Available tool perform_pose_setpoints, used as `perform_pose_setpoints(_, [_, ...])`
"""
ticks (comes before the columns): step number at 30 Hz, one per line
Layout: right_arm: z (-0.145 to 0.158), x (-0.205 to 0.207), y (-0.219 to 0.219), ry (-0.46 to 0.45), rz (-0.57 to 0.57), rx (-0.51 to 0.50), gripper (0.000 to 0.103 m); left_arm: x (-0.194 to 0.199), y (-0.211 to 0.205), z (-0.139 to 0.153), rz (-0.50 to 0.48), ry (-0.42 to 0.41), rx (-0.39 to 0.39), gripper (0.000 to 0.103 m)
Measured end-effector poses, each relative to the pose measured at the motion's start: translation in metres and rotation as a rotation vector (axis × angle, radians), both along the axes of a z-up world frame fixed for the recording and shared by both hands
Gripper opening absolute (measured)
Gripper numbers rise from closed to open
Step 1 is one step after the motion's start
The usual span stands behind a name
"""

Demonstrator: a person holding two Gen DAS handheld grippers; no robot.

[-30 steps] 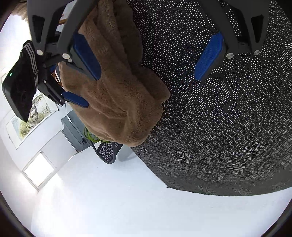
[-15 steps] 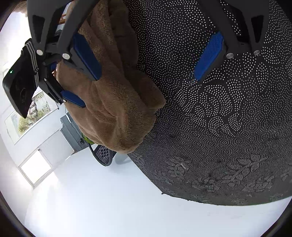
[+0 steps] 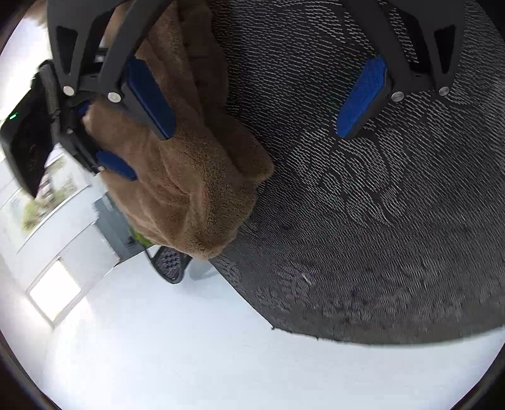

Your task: Fold clothes

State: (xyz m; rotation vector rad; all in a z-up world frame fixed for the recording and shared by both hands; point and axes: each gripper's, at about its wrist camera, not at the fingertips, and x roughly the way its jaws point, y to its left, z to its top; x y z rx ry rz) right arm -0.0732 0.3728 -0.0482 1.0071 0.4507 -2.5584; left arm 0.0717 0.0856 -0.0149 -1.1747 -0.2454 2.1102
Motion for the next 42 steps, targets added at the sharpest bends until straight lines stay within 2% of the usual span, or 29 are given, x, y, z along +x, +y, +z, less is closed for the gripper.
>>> perform_pose_setpoints(8, [0.0, 0.002, -0.002, 0.005, -0.004, 0.008, 0.085, 0.01, 0.007, 0.004, -0.014, 0.066, -0.051, 0.103])
perform_pose_setpoints(23, [0.0, 0.004, -0.001, 0.011, -0.006, 0.009, 0.085, 0.006, 0.007, 0.002, -0.022, 0.038, -0.037, 0.103])
perform_pose_setpoints(32, [0.0, 0.005, -0.002, 0.011, -0.008, 0.009, 0.085, 0.008, 0.013, 0.003, -0.033, 0.057, -0.057, 0.103])
perform_pose_setpoints(34, [0.0, 0.005, -0.002, 0.013, -0.01, 0.009, 0.085, 0.006, 0.012, 0.002, -0.038, 0.037, -0.039, 0.103])
perform_pose_setpoints(40, [0.0, 0.007, -0.001, 0.019, -0.012, 0.004, 0.085, -0.011, 0.003, -0.009, -0.054, -0.144, 0.156, 0.103])
perform_pose_setpoints(42, [0.0, 0.007, 0.0, 0.019, -0.011, 0.002, 0.085, -0.017, 0.006, -0.011, -0.061, -0.182, 0.189, 0.103])
